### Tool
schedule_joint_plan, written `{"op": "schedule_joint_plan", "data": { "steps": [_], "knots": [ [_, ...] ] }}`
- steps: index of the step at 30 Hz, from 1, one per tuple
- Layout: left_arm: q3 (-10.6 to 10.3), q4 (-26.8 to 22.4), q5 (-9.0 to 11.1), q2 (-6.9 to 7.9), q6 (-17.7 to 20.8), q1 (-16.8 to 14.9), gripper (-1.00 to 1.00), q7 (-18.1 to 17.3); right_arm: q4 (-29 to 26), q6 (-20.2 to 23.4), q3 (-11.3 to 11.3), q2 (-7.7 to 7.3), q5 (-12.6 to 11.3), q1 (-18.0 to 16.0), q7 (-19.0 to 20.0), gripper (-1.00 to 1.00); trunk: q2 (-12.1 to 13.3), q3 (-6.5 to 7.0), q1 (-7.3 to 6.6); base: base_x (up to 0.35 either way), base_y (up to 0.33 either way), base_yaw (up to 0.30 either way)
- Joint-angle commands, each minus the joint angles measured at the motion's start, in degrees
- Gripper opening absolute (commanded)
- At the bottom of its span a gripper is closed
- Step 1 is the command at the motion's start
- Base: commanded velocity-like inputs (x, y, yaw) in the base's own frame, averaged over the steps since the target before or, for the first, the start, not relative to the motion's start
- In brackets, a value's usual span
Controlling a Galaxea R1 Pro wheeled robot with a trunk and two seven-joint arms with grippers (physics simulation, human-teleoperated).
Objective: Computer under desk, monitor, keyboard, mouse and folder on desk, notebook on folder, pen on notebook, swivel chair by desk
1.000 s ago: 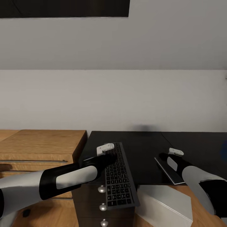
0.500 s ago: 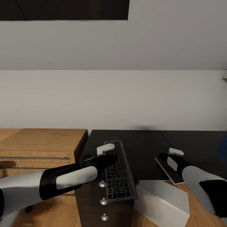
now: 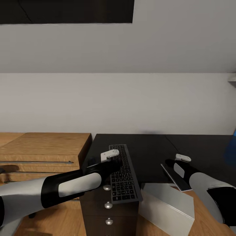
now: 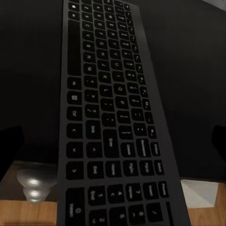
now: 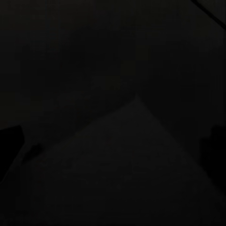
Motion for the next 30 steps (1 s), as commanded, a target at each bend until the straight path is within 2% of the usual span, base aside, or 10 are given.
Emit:
{"op": "schedule_joint_plan", "data": {
  "steps": [1, 13, 30],
  "knots": [
    [-0.1, -0.1, 0.3, 0.02, -0.4, -0.1, 1.0, 0.1, 0.8, 0.6, -0.4, -0.03, -1.2, 0.0, -0.3, 1.0, 0.0, -0.08, 0.0, -0.02, 0.0, 0.0],
    [-0.1, -0.1, 0.3, 0.0, -0.4, -0.1, 1.0, 0.1, 0.7, 0.5, -0.5, -0.03, -1.2, 0.0, -0.3, 1.0, 0.0, -0.08, 0.0, -0.005, 0.0, 0.0],
    [-0.2, 0.0, 0.3, -0.17, -0.4, -0.1, 1.0, 0.2, 0.7, 0.3, -0.5, -0.03, -1.2, 0.0, -0.3, 1.0, 6.8, 2.97, -3.74, 0.0, 0.0, 0.0]
  ]
}}
